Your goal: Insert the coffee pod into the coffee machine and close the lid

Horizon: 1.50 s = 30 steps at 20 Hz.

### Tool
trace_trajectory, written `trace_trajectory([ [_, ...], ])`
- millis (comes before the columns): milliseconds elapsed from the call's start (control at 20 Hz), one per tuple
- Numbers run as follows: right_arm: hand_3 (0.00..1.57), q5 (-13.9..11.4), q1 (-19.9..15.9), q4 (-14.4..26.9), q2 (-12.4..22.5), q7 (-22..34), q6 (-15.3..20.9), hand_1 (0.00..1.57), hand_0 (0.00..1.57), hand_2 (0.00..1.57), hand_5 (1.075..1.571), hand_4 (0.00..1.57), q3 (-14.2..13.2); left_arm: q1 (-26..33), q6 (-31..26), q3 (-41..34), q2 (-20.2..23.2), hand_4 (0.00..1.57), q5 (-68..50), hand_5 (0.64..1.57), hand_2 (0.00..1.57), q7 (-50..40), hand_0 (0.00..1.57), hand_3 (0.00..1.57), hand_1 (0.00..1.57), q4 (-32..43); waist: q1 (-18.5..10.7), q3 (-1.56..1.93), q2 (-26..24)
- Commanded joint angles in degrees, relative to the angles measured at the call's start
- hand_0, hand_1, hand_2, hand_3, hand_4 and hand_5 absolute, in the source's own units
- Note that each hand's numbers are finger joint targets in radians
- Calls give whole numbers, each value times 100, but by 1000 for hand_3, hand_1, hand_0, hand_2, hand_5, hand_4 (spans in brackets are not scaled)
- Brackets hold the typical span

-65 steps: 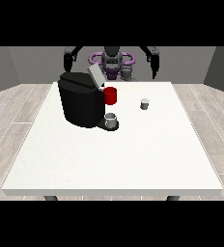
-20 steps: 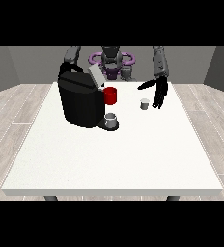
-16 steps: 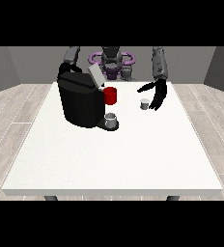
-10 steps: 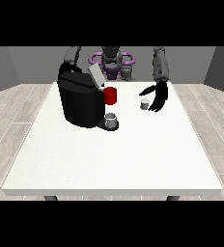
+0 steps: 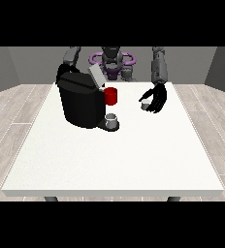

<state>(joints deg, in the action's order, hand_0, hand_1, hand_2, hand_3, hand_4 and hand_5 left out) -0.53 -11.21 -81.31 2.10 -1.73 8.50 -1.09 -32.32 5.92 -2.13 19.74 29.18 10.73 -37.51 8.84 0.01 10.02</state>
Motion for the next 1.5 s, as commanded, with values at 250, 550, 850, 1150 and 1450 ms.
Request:
trace_trajectory([
  [250,0,27,48,-16,-204,-212,342,0,0,0,1571,515,295,-239,773,78,-51,286,554,1571,1095,261,987,867,987,438,56,-2,191],
  [550,0,123,-341,94,-4,45,117,0,0,0,1571,398,-102,-549,399,99,185,412,742,1571,1286,289,1174,1183,1174,668,39,-2,229],
  [850,0,71,-221,505,-174,-137,334,0,0,0,1571,438,-161,-734,-89,121,165,632,578,1571,1470,877,1477,1410,1477,275,-230,-1,-13],
  [1150,0,79,-280,682,-88,-119,150,0,0,0,1571,468,-105,-1338,-549,136,-16,557,585,1571,1362,221,1289,1337,1289,87,-52,-1,-324],
  [1450,0,198,-371,629,-31,-73,-61,0,0,0,1571,492,-94,-1957,-1208,1,403,556,489,1571,1332,282,1255,1288,1255,-63,124,-1,-353],
])
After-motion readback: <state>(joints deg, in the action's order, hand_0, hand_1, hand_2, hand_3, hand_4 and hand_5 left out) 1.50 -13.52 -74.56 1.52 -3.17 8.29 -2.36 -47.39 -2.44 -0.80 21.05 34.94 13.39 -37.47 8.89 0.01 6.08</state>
